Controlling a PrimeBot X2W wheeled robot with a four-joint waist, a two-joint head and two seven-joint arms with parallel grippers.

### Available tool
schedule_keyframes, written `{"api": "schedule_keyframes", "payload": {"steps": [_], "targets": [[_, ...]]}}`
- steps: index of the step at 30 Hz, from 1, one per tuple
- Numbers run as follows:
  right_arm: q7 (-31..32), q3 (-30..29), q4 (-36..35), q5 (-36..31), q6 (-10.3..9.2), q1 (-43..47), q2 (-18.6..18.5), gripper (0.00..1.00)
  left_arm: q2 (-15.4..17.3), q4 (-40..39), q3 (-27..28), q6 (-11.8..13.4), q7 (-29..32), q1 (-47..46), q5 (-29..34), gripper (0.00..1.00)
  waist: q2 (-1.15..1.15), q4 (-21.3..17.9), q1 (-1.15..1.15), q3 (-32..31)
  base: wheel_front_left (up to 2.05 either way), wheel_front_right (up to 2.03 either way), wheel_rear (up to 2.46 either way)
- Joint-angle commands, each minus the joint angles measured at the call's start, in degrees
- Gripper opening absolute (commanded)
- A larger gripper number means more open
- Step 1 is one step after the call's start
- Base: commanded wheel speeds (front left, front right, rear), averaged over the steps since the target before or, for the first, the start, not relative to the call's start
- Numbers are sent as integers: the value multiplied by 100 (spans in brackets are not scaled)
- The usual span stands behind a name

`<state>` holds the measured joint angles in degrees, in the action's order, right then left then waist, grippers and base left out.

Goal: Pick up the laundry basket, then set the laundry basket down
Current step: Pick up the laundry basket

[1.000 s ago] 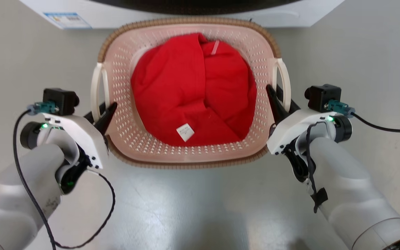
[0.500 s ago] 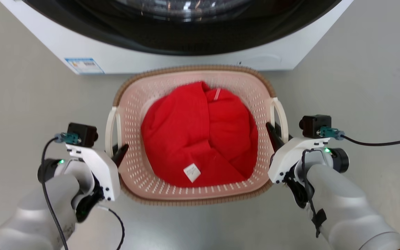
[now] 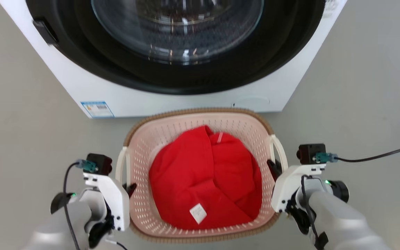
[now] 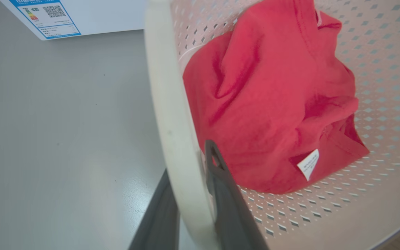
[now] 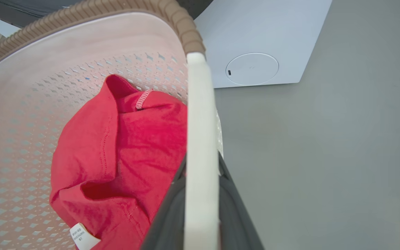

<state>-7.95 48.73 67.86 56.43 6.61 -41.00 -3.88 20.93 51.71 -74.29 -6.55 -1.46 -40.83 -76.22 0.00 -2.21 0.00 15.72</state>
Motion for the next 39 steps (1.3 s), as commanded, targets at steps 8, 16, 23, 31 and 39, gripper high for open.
{"api": "schedule_keyframes", "payload": {"steps": [8, 16, 23, 31, 39], "targets": [[195, 407, 81, 410, 88, 238, 101, 0, -301, 205, 94, -93, 253, 180, -111, 0, 0, 62, 0, -690, 0, 0, 0], [429, 695, 188, 744, 88, 453, 101, 0, -595, 486, 93, -93, 495, 388, -227, 0, 0, 124, 0, -1099, 0, 0, 0], [663, 904, 264, 1009, 88, 618, 101, 0, -795, 740, 93, -93, 797, 531, -254, 0, 0, 135, 0, -1369, 0, 0, 0], [773, 1122, 257, 1265, 88, 713, 101, 0, -940, 979, 93, -93, 986, 622, -246, 0, 0, 97, 0, -1534, 0, 0, 0], [843, 1329, 288, 1482, 88, 727, 101, 0, -1015, 1049, 93, -93, 1070, 645, -242, 0, 0, 96, 0, -1567, 0, 0, 0]]}}
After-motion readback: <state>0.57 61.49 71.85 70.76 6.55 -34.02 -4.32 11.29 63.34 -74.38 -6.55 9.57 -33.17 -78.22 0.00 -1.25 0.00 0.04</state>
